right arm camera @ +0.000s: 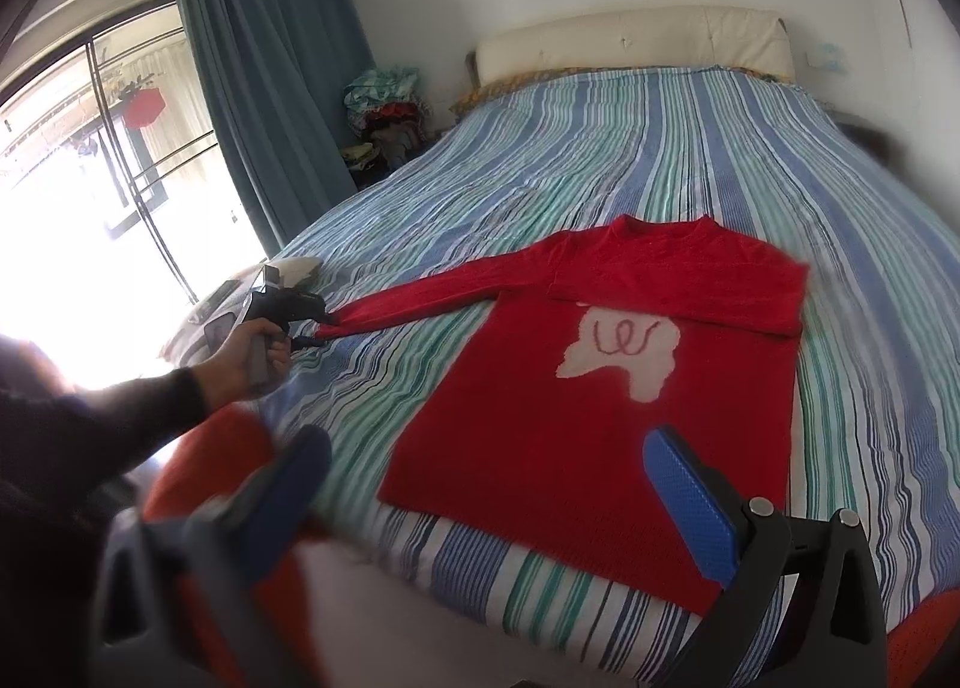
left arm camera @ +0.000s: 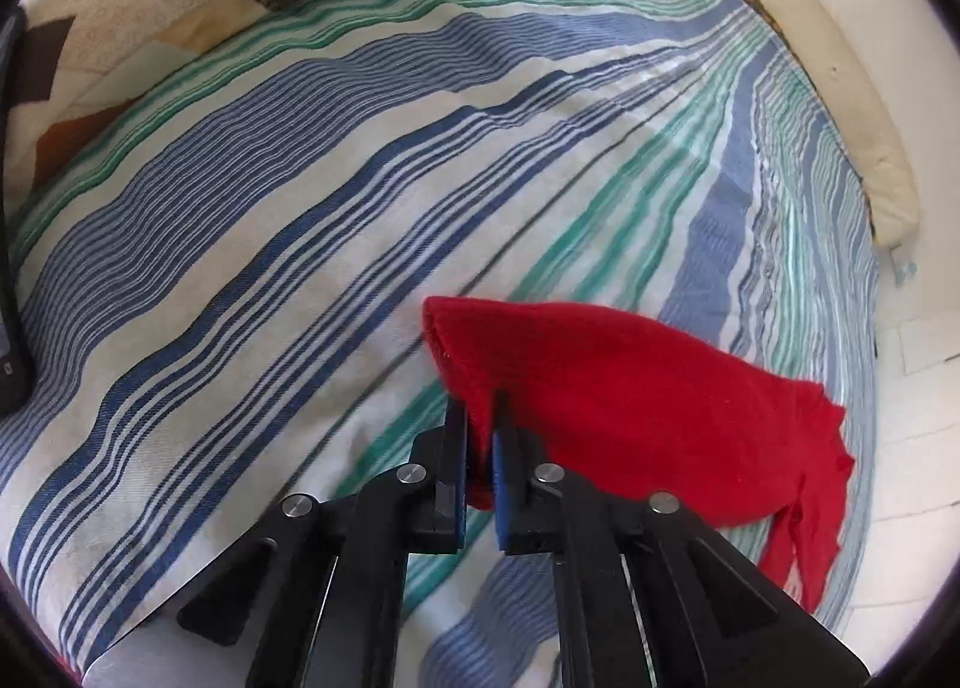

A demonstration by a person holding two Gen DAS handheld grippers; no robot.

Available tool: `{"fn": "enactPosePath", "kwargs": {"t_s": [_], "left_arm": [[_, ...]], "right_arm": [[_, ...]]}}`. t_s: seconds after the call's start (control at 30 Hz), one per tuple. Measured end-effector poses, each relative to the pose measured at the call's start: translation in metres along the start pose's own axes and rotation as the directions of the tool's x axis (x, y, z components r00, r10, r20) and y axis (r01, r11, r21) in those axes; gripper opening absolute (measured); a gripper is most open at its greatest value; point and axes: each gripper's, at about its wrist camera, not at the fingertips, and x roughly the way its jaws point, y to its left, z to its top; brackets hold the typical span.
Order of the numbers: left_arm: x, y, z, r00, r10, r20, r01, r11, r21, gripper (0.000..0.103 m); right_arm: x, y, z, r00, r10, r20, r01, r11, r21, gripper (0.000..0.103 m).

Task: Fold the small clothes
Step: 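Lift and fold the held side over the sweater body, open left gripper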

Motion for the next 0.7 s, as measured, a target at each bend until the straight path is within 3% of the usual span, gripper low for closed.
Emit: {"fn": "enactPosePath", "kwargs": {"t_s": [0.1, 0.17, 0.23, 0.33, 0.43, 0.53, 0.57, 0.67, 0.7], "left_arm": [[-0.038, -0.067, 0.004, 0.997, -0.028, 0.069, 0.016, 0.984, 0.175, 0.004], [-0.064, -0.13, 0.001, 0.993, -0.082, 0.087, 0.051, 0.948, 0.314, 0.004], [-0.083, -0.201, -0.01, 0.987, -0.137, 0.084, 0.085, 0.888, 0.452, 0.004], [-0.098, -0.3, -0.044, 0.974, -0.221, 0.043, 0.148, 0.771, 0.619, 0.004], [-0.091, -0.379, -0.091, 0.959, -0.281, -0.038, 0.222, 0.661, 0.716, 0.004], [-0.069, -0.43, -0.139, 0.95, -0.299, -0.096, 0.261, 0.58, 0.772, 0.007], [-0.057, -0.442, -0.153, 0.951, -0.289, -0.114, 0.265, 0.563, 0.783, 0.015], [-0.024, -0.457, -0.178, 0.952, -0.237, -0.195, 0.296, 0.548, 0.782, 0.054], [-0.02, -0.455, -0.181, 0.951, -0.233, -0.201, 0.299, 0.547, 0.782, 0.056]], "right_arm": [[-0.002, -0.009, -0.002, 1.0, -0.001, 0.01, 0.001, 1.0, 0.031, 0.103], [-0.002, -0.013, -0.004, 1.0, 0.001, 0.013, -0.002, 0.999, 0.043, 0.103], [-0.001, -0.018, -0.006, 1.0, 0.008, 0.014, -0.009, 0.999, 0.052, 0.103], [0.002, -0.023, -0.008, 1.0, 0.022, 0.006, -0.022, 0.997, 0.069, 0.103], [-0.001, -0.028, -0.01, 1.0, 0.027, 0.016, -0.028, 0.996, 0.083, 0.103], [-0.008, -0.032, -0.011, 0.999, 0.012, 0.031, -0.014, 0.996, 0.089, 0.103], [-0.009, -0.033, -0.012, 0.999, 0.006, 0.033, -0.009, 0.996, 0.094, 0.103], [-0.01, -0.039, -0.016, 0.999, 0.011, 0.031, -0.015, 0.993, 0.12, 0.103], [-0.01, -0.041, -0.017, 0.999, 0.016, 0.027, -0.02, 0.991, 0.131, 0.103]]}}
